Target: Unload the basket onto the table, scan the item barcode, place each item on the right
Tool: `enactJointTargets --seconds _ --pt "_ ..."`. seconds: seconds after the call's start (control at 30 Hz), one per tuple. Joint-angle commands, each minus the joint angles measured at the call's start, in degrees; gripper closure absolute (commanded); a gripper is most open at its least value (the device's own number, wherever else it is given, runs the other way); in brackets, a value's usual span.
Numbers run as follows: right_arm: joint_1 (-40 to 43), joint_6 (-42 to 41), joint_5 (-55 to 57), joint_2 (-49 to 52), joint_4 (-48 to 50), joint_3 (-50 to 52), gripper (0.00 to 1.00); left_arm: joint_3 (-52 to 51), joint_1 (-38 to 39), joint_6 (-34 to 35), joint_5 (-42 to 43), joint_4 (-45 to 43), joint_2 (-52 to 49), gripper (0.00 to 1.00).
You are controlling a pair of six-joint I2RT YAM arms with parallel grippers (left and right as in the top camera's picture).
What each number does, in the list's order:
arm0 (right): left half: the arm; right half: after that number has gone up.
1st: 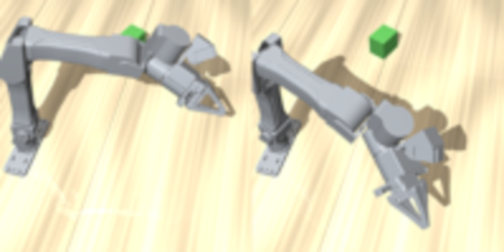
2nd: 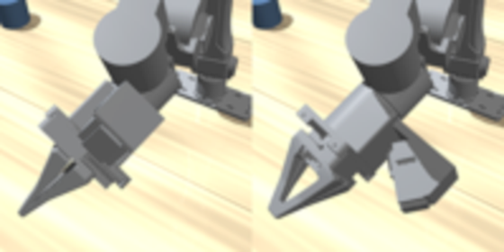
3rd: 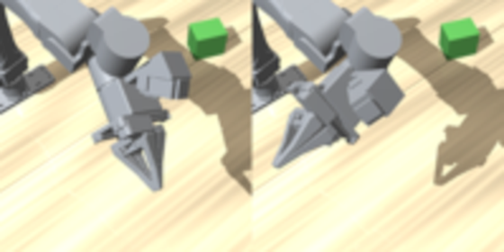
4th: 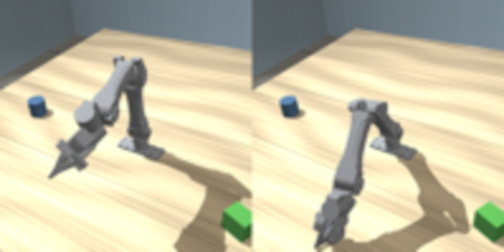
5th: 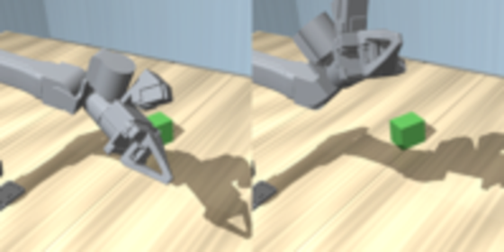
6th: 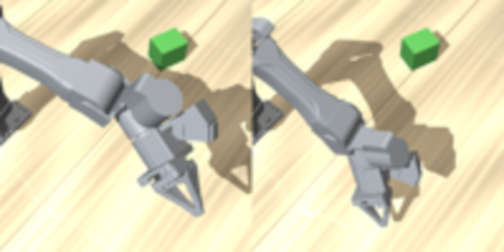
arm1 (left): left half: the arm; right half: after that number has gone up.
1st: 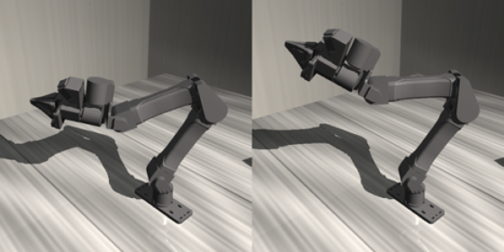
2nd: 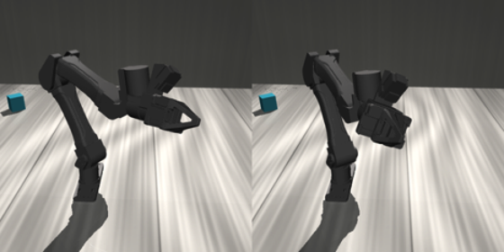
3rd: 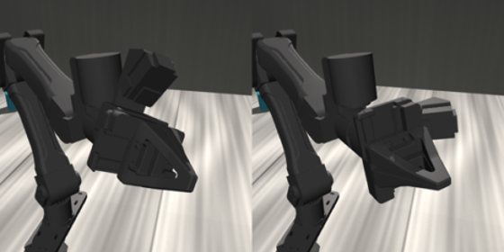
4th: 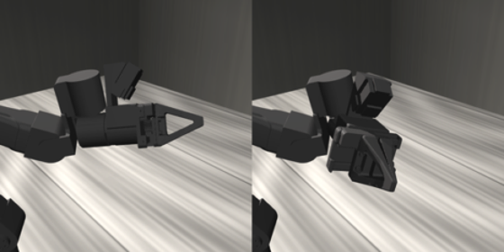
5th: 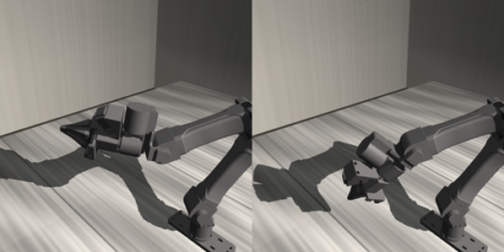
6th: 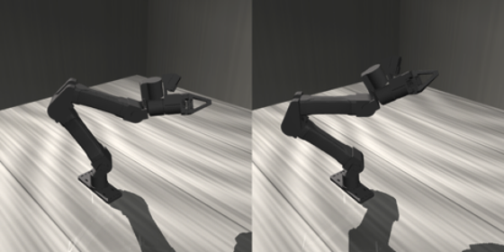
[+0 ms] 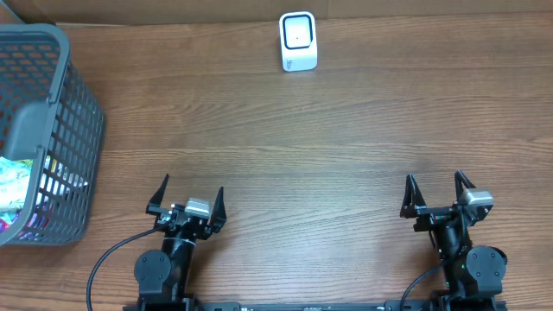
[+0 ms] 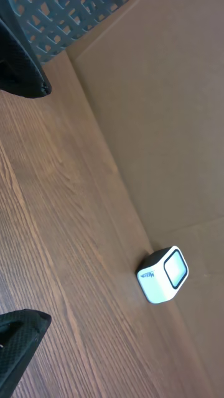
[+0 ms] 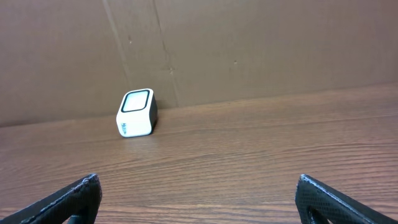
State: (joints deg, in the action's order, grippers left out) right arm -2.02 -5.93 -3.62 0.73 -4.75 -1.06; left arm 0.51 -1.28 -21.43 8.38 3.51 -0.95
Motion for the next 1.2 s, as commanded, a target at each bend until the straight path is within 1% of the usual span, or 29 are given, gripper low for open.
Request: enactJointTargets --seconds 0.0,0.2,0.33,1.17 --pt "-0.3 0.3 0.5 -0.6 0.2 0.6 0.0 -0.2 -0.1 -0.7 0.5 0.1 0.7 0.0" --pt "-0.3 0.3 0.5 -0.6 0.2 0.6 0.0 -0.2 -0.1 -0.7 0.3 0.1 0.7 0.01" --pt "-0.3 0.3 0.5 -0.6 0.2 0.6 0.0 -0.2 -0.1 -0.9 -4.2 0.6 0.7 0.0" --pt "-0.3 0.0 0.5 -0.6 0.4 0.6 0.0 -0.2 -0.1 -0.2 -3.7 0.5 0.7 0.01"
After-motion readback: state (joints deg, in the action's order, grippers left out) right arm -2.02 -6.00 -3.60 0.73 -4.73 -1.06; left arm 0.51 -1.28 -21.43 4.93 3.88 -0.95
